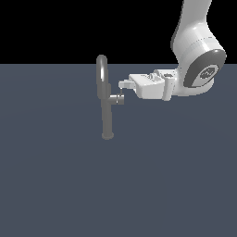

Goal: Turn on the faucet by rotating a designated handle.

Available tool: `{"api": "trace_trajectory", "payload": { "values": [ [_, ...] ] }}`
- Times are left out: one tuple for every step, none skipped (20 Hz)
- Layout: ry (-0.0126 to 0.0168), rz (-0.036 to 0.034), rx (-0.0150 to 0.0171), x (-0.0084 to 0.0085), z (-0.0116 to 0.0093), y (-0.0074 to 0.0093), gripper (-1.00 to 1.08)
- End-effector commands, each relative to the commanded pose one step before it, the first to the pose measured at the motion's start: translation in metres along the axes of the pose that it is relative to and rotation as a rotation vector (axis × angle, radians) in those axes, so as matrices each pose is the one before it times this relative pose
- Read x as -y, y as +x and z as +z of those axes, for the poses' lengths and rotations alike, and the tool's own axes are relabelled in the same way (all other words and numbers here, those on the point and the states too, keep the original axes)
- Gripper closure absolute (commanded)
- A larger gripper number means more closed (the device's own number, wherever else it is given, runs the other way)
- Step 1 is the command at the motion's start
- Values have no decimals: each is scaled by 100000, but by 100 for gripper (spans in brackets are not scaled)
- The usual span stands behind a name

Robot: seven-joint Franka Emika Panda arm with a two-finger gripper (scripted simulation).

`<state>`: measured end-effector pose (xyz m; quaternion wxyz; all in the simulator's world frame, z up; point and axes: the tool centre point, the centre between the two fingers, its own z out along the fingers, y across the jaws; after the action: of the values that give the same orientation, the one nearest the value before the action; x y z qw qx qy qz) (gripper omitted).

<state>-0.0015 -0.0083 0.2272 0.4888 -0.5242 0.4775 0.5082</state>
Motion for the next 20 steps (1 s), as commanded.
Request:
{"api": "trace_trajectory", "payload": {
  "values": [
    [-285, 2189, 488, -1459, -22, 1190, 108],
    [-62, 182, 59, -395, -3, 199, 108],
    [0, 0, 0, 0, 0, 0, 108],
    [57, -2419, -361, 893, 46, -1185, 108],
    [-14, 361, 57, -390, -5, 521, 108],
    [-14, 367, 58, -392, -5, 527, 108],
    [-13, 367, 58, -395, -5, 530, 108],
    [-13, 370, 57, -397, -6, 535, 108],
    [-12, 374, 57, -398, -7, 540, 108],
    [-11, 377, 56, -400, -7, 545, 108],
    [-5, 278, 38, -287, -7, 401, 108],
    [0, 0, 0, 0, 0, 0, 108],
    [-392, -4605, -306, 1199, 51, -2517, 108],
    [53, 655, 43, -224, -4, 753, 108],
    [53, 652, 43, -223, -4, 749, 108],
    [54, 650, 43, -221, -5, 746, 108],
    [54, 646, 43, -219, -5, 743, 108],
    [55, 642, 43, -217, -5, 739, 108],
    [56, 638, 42, -215, -6, 734, 108],
    [57, 633, 42, -211, -7, 729, 108]
  ]
}}
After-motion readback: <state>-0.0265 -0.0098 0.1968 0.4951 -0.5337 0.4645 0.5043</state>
